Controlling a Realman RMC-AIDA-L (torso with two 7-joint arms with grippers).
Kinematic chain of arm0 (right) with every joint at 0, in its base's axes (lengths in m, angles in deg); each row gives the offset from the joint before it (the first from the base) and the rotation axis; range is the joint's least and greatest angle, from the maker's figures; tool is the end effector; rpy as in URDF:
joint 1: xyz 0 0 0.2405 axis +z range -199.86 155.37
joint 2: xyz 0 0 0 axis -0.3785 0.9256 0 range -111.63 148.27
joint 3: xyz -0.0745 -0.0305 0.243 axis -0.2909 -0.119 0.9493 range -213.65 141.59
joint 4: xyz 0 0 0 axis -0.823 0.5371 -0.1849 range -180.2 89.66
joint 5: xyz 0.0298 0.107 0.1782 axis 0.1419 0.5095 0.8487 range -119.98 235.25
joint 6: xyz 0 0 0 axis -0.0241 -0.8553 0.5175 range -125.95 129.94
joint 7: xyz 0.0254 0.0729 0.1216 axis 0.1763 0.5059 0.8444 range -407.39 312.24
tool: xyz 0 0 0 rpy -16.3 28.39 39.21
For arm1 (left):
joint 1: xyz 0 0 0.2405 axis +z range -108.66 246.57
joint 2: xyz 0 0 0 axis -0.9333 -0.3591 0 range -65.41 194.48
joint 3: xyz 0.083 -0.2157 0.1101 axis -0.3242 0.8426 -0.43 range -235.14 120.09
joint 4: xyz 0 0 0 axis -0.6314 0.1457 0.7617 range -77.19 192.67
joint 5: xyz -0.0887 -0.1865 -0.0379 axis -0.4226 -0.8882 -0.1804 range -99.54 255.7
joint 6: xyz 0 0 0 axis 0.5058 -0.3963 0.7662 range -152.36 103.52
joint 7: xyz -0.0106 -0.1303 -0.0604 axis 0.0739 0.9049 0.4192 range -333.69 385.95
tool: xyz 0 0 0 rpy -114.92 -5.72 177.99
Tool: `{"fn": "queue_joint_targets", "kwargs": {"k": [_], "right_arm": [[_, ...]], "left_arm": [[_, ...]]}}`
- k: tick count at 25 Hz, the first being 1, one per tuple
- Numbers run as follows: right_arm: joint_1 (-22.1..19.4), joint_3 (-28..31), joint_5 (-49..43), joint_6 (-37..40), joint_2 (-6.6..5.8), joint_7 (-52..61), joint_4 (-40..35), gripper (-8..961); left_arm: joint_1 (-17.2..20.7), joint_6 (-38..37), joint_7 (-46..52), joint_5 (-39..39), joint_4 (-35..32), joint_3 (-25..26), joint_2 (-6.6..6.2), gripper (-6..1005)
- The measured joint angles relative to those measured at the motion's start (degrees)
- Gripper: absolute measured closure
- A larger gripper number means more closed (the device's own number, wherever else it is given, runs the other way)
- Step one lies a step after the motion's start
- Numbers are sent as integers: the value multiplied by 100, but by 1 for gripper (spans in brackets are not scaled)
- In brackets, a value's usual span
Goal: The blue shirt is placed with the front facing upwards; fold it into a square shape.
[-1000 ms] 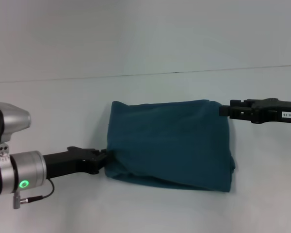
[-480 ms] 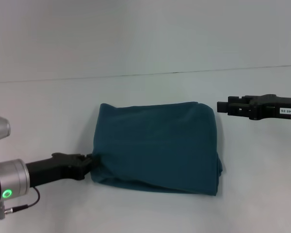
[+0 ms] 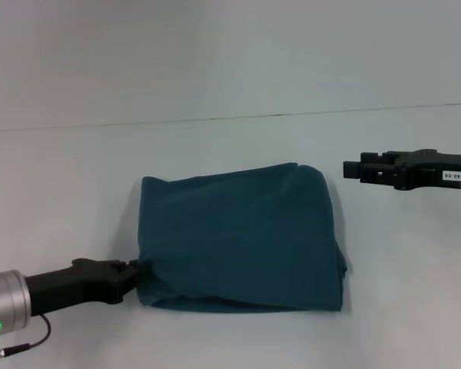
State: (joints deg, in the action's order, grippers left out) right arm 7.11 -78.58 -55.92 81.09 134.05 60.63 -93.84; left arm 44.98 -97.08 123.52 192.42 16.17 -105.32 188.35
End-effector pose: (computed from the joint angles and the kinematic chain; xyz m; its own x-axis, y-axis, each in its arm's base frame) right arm 0.2702 0.3704 0.0571 0.6112 -0.5689 -0.5503 -0.7603 -0.6152 -0.2085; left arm -0.2902 0.3229 -0.0353 0.6049 0.6295 0.4877 0.7703 -0.6177 -0.1582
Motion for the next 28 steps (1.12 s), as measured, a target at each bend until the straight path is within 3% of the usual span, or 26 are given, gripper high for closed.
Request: {"fn": "queue_joint_targets", "kwargs": {"k": [10, 18, 23, 28], "right_arm": [[-20, 5, 0, -3, 1, -2, 1, 354], [-20, -30, 0, 9, 0, -50, -1, 349], [-42, -41, -2, 229, 5, -389, -7, 346], [-64, -68, -17, 652, 90, -1030, 22, 331]], "left_arm": [[25, -325, 117, 139, -37, 286, -19, 941], [104, -1005, 215, 322, -561, 758, -25, 658], [38, -1318, 167, -262, -700, 1032, -16, 421], [-198, -1533, 137, -639, -680, 984, -10, 254]]}}
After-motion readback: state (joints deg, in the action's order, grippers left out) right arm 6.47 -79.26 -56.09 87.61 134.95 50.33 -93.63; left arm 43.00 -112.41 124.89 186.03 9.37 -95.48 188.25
